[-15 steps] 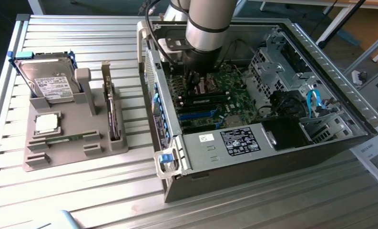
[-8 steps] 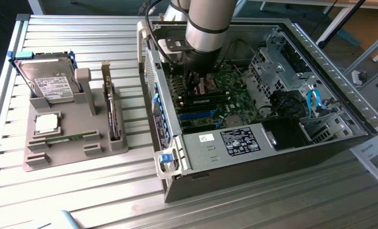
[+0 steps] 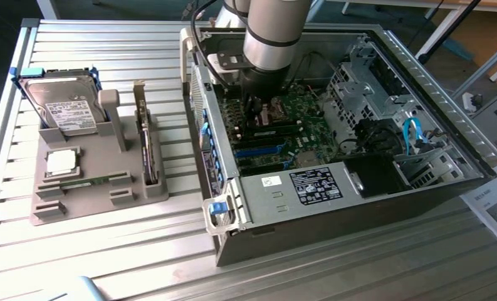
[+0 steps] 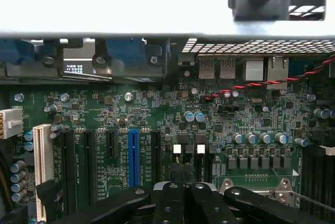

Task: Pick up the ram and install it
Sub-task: 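Press down the ram until it locks into place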

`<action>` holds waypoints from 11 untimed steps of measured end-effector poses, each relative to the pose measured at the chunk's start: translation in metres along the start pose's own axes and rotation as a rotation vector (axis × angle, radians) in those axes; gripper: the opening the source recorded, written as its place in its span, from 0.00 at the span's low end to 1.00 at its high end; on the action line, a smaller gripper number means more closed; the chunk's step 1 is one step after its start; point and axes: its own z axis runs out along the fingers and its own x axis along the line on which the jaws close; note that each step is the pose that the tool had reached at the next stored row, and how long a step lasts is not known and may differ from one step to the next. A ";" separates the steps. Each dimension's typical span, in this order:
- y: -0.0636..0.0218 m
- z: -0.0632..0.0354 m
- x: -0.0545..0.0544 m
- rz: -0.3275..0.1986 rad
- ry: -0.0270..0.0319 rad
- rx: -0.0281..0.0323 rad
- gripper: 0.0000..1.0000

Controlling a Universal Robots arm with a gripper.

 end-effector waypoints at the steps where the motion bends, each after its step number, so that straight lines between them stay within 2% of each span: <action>1: 0.0000 0.0006 0.000 0.000 0.0002 -0.0001 0.10; 11: 0.0001 0.0033 0.000 0.000 -0.0008 0.0005 0.10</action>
